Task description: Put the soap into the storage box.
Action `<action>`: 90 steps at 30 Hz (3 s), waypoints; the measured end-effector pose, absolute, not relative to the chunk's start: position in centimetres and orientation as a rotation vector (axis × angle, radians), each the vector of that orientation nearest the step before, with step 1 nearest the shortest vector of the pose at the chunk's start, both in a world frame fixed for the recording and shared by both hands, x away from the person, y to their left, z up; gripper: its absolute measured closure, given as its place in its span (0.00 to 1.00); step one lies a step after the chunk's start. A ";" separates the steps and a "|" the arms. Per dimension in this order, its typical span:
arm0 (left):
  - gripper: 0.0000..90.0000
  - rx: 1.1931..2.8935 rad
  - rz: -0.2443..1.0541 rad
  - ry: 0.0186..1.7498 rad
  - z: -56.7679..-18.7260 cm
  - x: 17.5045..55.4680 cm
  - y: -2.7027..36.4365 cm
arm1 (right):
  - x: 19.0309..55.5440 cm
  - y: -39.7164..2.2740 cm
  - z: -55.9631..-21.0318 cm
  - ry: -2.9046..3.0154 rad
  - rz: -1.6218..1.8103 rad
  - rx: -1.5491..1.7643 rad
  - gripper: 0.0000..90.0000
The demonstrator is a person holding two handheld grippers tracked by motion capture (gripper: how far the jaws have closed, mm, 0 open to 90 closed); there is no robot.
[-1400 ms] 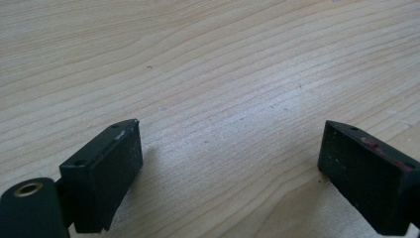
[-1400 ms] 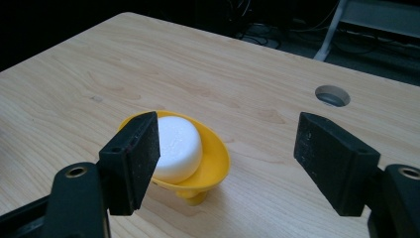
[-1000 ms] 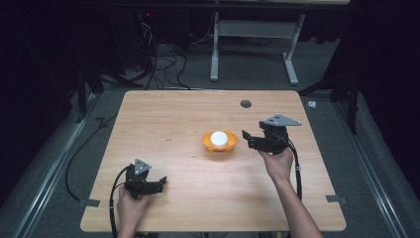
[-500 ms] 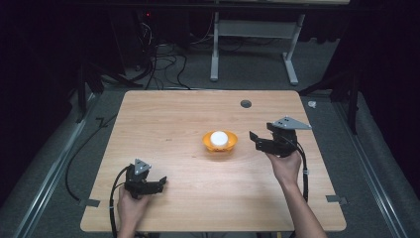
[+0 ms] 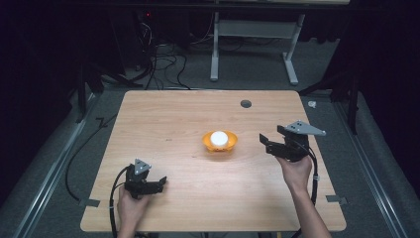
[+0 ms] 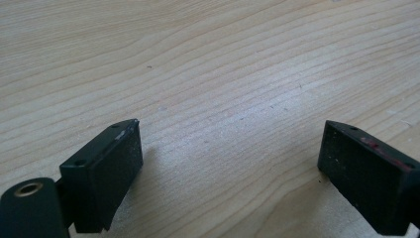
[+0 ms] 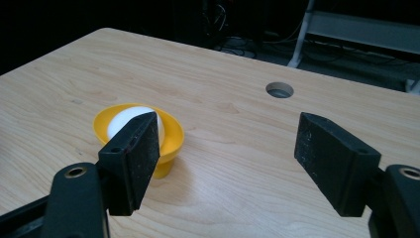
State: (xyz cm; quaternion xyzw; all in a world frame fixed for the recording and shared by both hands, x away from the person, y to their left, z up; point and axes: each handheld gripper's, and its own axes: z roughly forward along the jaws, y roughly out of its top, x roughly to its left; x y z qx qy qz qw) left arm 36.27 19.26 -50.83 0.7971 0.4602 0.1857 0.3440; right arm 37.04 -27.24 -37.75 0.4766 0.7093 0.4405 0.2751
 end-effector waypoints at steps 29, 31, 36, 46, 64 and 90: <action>0.12 2.070 0.483 1.196 -50.8 36.3 19.3 | 33.8 -30.0 -39.5 1.865 1.191 1.325 0.29; 0.12 2.070 0.483 1.196 -50.8 36.3 19.3 | 33.6 -30.1 -39.6 1.864 1.191 1.329 0.29; 0.12 2.070 0.483 1.196 -50.8 36.3 19.3 | 33.3 -30.2 -40.1 1.861 1.196 1.335 0.29; 0.12 2.070 0.483 1.196 -50.8 36.3 19.3 | 32.8 -30.3 -40.9 1.871 1.195 1.350 0.29; 0.12 2.071 0.483 1.197 -50.8 36.3 19.3 | 32.3 -30.5 -42.8 1.883 1.185 1.386 0.29; 0.12 2.071 0.483 1.196 -50.8 36.3 19.3 | 31.8 -30.0 -46.4 1.936 1.115 1.443 0.29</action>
